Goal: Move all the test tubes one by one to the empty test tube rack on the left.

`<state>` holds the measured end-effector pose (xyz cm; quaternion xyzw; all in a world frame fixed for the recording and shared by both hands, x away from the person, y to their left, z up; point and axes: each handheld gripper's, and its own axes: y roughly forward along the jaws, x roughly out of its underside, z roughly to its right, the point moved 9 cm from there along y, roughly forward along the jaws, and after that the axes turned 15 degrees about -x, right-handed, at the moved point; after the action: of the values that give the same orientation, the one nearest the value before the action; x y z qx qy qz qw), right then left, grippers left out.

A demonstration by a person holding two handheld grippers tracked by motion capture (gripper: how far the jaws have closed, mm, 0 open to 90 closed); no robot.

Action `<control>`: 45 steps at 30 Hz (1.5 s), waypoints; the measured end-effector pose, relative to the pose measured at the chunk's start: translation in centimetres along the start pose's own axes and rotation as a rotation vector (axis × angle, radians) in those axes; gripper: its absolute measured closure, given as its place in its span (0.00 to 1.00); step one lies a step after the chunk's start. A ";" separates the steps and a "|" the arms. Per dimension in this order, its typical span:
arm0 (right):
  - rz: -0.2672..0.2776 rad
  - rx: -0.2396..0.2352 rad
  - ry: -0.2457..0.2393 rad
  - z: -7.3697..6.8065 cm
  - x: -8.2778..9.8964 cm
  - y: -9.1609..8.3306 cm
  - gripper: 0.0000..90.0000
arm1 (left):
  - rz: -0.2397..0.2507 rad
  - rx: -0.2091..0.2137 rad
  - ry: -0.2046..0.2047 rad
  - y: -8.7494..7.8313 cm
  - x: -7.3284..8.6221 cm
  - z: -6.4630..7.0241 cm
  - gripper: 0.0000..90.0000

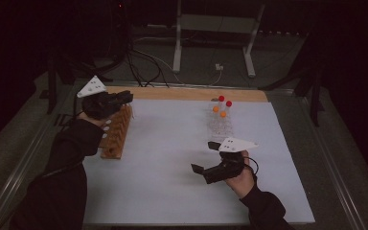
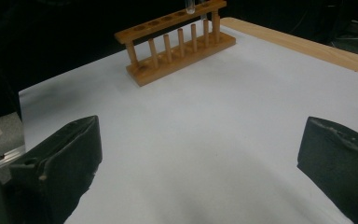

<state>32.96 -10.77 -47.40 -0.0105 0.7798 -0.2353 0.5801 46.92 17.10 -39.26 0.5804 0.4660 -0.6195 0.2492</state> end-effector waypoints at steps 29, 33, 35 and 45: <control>-0.009 -0.012 0.014 0.4 0.5 -0.1 0.00 | -0.057 -0.274 -0.084 2.8 3.4 -9.0 0.87; -0.009 -0.010 0.014 0.5 0.6 -0.2 0.00 | -0.077 -0.275 -0.090 3.2 4.3 -8.9 0.87; -0.009 -0.010 0.015 0.5 0.6 -0.2 0.00 | -0.091 -0.275 -0.080 3.5 4.9 -8.8 0.87; -0.009 -0.012 0.016 0.5 0.6 -0.3 0.00 | -0.142 -0.275 -0.084 4.4 7.7 -8.2 0.87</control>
<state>33.14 -11.37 -47.98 -0.0157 0.7858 -0.2334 0.5726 53.12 24.08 -47.00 0.4797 0.5756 -0.5898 0.3012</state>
